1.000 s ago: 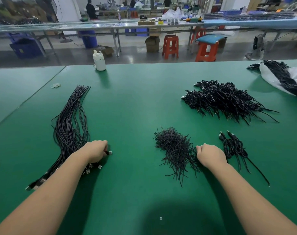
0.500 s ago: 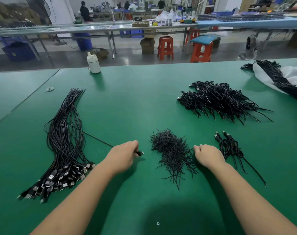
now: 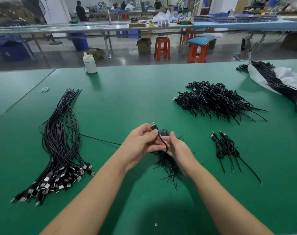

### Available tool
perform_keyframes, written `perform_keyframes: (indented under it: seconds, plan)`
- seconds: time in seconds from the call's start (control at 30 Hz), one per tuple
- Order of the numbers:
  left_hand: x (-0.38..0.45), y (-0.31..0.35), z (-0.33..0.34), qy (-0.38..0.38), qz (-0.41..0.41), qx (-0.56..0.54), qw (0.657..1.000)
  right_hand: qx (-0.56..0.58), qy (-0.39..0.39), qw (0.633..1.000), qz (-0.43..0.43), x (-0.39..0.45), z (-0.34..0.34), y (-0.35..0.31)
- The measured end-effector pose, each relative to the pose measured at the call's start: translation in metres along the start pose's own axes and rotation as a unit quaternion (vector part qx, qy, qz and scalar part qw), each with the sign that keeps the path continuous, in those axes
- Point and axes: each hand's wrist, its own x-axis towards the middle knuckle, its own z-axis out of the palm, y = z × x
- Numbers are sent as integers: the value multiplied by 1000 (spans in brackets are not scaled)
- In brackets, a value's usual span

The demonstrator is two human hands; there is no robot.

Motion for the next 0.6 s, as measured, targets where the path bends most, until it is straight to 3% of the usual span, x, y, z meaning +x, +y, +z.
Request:
perform_keyframes:
  seconds: [0.17, 0.33, 0.53, 0.6]
  plan:
    - [5, -1, -8, 97, 60, 32, 993, 38, -23, 998, -35, -7, 25, -5]
    - [2, -11, -19, 159, 117, 163, 967, -59, 4, 996, -62, -13, 29, -8]
    - [-7, -16, -26, -1, 34, 251, 967, -64, -10, 995, -78, -17, 39, -6]
    - [-9, -15, -25, -11, 38, 260, 965, -66, -14, 995, -79, -18, 41, -5]
